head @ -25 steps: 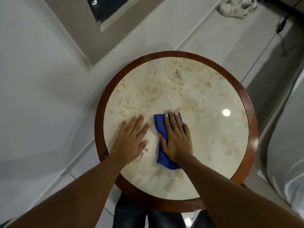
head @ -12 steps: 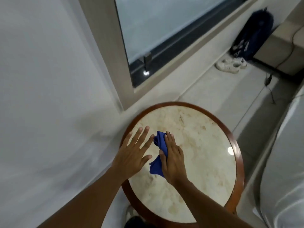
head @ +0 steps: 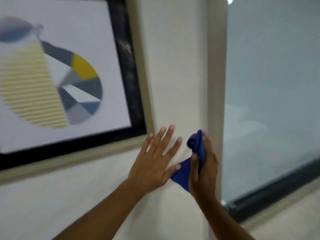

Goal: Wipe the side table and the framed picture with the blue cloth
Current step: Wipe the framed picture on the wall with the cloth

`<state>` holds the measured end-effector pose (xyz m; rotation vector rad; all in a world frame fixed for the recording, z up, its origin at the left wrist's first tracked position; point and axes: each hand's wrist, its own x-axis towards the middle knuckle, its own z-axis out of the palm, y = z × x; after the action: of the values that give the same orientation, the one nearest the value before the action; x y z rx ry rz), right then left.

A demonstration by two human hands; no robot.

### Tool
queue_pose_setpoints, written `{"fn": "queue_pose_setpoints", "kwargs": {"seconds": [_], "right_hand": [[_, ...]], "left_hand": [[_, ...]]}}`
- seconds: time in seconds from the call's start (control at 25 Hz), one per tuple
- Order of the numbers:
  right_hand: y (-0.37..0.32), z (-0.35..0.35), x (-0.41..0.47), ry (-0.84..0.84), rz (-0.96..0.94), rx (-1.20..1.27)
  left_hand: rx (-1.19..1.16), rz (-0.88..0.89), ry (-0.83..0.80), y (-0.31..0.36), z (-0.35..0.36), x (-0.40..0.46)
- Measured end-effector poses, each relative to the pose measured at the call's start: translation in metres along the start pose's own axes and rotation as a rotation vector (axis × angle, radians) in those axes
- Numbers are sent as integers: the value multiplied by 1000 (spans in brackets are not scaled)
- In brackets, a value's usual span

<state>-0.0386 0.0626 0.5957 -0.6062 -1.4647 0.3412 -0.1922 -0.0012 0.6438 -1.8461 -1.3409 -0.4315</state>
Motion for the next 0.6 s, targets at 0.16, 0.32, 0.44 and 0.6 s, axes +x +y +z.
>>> {"fn": "queue_pose_setpoints", "kwargs": {"seconds": [0.16, 0.32, 0.44, 0.6], "right_hand": [[-124, 48, 149, 102, -193, 152], [-219, 83, 251, 208, -410, 157], [-245, 117, 284, 129, -507, -62], [-216, 157, 273, -39, -489, -461]], "left_hand": [[234, -202, 110, -113, -115, 52], [395, -350, 99, -182, -169, 59], [432, -416, 47, -215, -175, 52], [480, -356, 138, -230, -157, 43]]}}
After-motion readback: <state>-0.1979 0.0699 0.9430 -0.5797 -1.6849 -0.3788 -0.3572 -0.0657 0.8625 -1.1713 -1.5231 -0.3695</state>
